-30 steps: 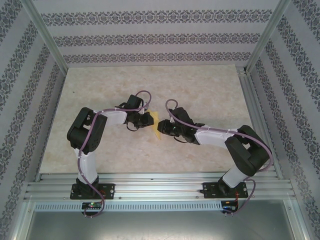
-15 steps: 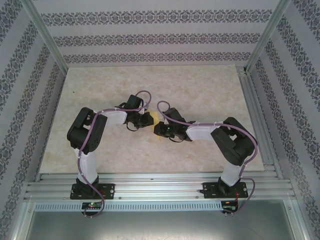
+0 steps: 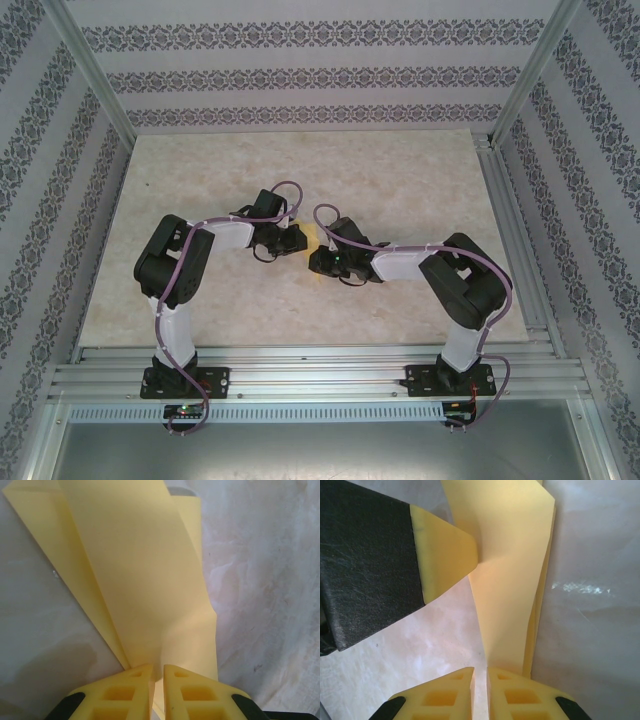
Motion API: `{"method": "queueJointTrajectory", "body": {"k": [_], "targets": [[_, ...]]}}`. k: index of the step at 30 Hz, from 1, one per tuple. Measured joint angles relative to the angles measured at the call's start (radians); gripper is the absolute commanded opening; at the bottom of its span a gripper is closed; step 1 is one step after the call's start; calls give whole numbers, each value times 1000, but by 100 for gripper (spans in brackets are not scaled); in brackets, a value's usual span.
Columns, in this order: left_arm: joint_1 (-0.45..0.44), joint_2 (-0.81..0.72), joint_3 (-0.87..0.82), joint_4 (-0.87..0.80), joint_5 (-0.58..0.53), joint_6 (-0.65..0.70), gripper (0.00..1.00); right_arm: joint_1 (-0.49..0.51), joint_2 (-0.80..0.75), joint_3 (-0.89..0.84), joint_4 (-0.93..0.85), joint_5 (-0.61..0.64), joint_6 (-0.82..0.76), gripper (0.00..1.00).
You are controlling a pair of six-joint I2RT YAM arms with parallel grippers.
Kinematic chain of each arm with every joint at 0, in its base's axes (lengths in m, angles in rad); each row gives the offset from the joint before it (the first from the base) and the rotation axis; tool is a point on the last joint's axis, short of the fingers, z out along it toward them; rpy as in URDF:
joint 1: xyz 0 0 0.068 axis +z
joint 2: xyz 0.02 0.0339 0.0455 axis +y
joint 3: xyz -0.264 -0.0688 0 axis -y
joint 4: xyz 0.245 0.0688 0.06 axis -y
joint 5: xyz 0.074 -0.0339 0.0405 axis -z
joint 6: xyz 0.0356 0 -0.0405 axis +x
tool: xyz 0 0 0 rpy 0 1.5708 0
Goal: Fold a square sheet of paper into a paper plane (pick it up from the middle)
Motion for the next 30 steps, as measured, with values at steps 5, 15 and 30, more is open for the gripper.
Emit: {"method": "queueJointTrajectory", "body": {"k": [5, 15, 30], "targets": [[0, 0, 0, 0, -1, -2, 16, -2, 20, 0, 7, -11, 0, 15], [0, 0, 0, 0, -8, -4, 16, -2, 18, 0, 5, -15, -16, 16], [0, 0, 0, 0, -8, -7, 16, 0, -35, -27, -55, -37, -55, 15]]}}
